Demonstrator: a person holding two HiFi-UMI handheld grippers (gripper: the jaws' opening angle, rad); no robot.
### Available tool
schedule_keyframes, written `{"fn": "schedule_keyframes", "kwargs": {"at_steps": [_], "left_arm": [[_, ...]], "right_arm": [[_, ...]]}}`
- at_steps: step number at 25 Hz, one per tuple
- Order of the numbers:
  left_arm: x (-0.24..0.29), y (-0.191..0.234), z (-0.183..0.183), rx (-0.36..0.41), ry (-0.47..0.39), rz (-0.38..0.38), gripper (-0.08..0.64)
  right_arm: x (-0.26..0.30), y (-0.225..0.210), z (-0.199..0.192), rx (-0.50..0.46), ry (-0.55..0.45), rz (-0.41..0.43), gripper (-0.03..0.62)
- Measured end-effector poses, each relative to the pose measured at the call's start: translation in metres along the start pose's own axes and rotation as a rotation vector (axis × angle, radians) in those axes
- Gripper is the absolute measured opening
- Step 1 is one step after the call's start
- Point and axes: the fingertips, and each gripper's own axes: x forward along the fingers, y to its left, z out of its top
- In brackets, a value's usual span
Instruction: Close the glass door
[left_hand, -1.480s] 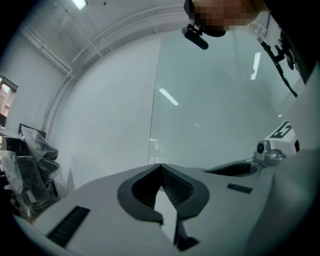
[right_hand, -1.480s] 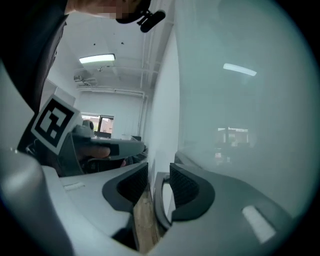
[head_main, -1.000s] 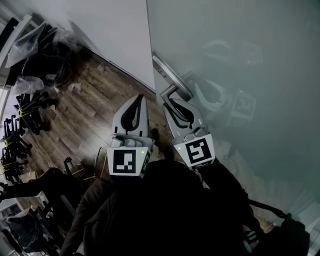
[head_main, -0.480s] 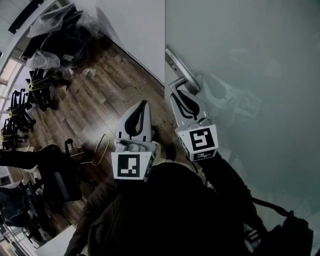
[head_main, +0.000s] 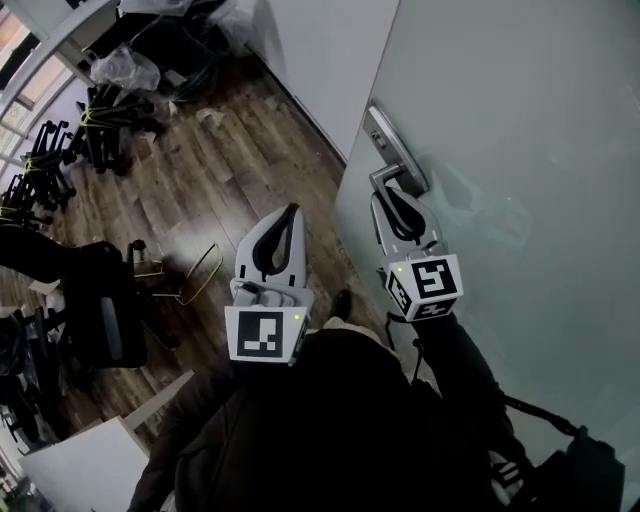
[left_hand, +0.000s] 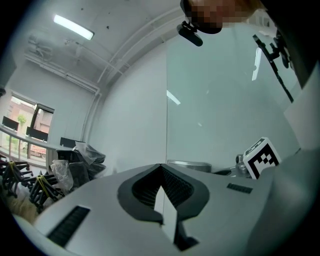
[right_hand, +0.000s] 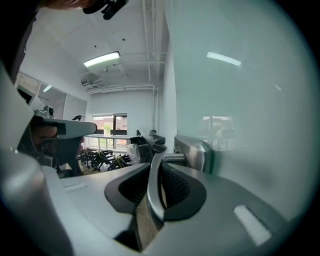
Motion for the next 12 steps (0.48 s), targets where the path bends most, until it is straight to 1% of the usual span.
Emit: {"fn": "schedule_keyframes", "kwargs": {"at_steps": [2, 6, 9, 12], "left_arm": [[-0.025, 0.016, -0.002, -0.011, 0.007, 0.009, -0.003], [-0.058, 0.046, -0.016, -0.032, 0.029, 0.021, -0.003], [-0.083, 0.055, -0.026, -0.032, 0.030, 0.022, -0.003], [-0.100, 0.059, -0.029, -0.028, 0.034, 0.021, -0.003]], "right_arm": [[-0.004, 0.022, 0.002, -0.003, -0.004, 0.016, 0.066], [0.003, 0.058, -0.001, -0.025, -0.018, 0.068, 0.066], [0.001, 0.087, -0.009, -0.018, -0.046, 0.131, 0.066], [-0.002, 0.111, -0.010, -0.033, -0.059, 0.168, 0.066]]}}
